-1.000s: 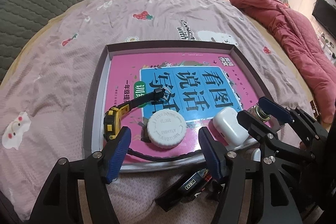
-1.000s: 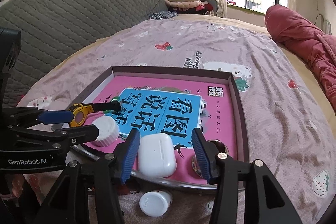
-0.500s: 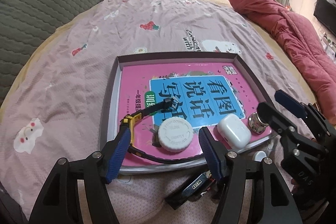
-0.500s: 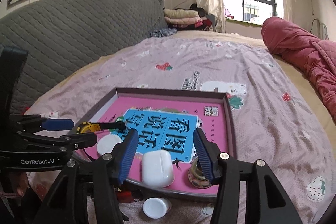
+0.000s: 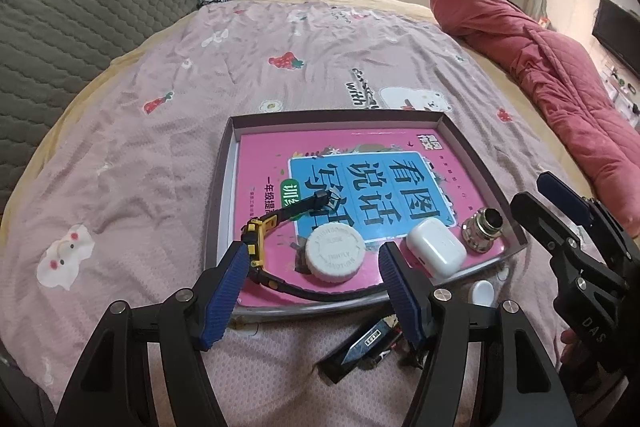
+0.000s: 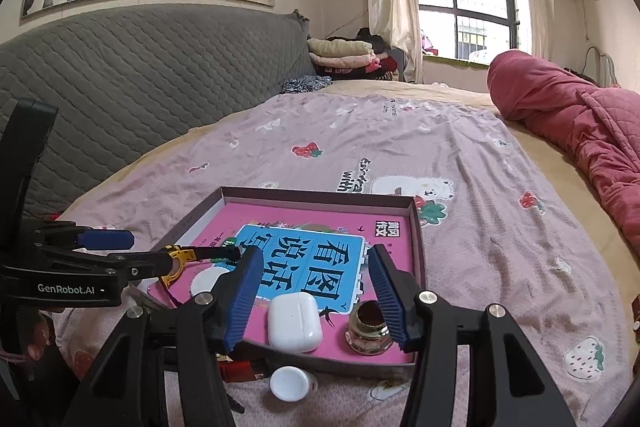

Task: Organize rigid objects
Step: 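Open both tools and withdraw them from the tray, then move the left tool toward the black utility knife while the right tool approaches the keys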

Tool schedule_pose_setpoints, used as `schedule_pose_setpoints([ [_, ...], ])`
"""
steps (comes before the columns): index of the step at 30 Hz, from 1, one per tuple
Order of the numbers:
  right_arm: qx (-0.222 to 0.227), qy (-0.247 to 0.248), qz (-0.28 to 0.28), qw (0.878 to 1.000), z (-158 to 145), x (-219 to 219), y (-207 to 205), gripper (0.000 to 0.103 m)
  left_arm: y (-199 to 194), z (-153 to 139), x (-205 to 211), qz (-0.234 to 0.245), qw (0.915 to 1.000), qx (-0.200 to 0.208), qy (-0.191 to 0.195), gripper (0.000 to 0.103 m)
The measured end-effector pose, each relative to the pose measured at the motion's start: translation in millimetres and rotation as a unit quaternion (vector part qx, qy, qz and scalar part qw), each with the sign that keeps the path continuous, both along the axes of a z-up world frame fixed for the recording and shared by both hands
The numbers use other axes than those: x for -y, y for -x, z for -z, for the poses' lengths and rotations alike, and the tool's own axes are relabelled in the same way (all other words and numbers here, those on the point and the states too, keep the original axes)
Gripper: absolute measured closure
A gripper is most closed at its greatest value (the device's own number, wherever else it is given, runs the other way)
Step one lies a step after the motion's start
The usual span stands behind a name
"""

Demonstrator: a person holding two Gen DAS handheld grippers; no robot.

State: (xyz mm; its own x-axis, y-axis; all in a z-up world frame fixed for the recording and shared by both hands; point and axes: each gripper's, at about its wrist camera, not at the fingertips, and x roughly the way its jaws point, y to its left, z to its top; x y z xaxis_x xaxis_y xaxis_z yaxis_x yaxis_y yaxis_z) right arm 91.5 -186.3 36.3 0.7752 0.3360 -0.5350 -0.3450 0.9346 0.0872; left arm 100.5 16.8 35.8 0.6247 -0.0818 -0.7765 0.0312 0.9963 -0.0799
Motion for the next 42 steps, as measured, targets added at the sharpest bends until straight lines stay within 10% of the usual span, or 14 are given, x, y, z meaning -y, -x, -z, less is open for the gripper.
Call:
schedule_pose_setpoints([
  [42,-0.033,0.029,-0.002,0.999,-2,-7,62,0.048,57,6,-2,0.039,0.9989,-0.020,-0.014,0.034],
])
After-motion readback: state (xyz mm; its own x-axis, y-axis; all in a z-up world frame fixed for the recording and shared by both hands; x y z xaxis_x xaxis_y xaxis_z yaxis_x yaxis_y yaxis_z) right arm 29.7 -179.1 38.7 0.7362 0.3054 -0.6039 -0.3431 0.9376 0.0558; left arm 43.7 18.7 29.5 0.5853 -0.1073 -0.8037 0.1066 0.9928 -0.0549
